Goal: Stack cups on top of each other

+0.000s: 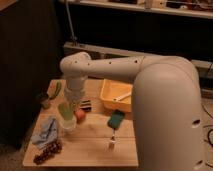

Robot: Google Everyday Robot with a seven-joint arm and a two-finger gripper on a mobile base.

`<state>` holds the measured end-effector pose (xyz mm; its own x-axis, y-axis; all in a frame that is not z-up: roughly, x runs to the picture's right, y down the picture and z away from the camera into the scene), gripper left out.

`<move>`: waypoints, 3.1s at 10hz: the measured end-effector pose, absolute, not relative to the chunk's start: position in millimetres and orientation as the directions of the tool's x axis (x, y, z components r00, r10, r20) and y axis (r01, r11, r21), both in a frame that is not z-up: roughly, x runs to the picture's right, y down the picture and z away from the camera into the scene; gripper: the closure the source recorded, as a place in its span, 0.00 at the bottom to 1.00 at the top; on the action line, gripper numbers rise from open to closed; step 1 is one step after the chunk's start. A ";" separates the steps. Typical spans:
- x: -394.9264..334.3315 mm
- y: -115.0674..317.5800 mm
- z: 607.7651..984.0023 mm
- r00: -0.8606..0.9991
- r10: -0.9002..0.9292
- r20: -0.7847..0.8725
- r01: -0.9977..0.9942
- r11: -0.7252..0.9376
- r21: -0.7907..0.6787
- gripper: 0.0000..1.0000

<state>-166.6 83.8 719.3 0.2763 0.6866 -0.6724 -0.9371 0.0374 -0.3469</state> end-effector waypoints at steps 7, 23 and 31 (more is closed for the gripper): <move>-168.3 109.8 720.8 0.324 0.691 -0.647 -0.905 0.028 -0.424 0.96; -163.4 99.9 713.2 0.286 0.774 -0.566 -0.908 0.029 -0.418 0.20; -175.6 87.5 717.9 0.313 0.779 -0.544 -0.893 0.048 -0.447 0.20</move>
<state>-175.6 87.5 717.9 0.3134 0.7787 -0.5436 -0.8933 0.0475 -0.4469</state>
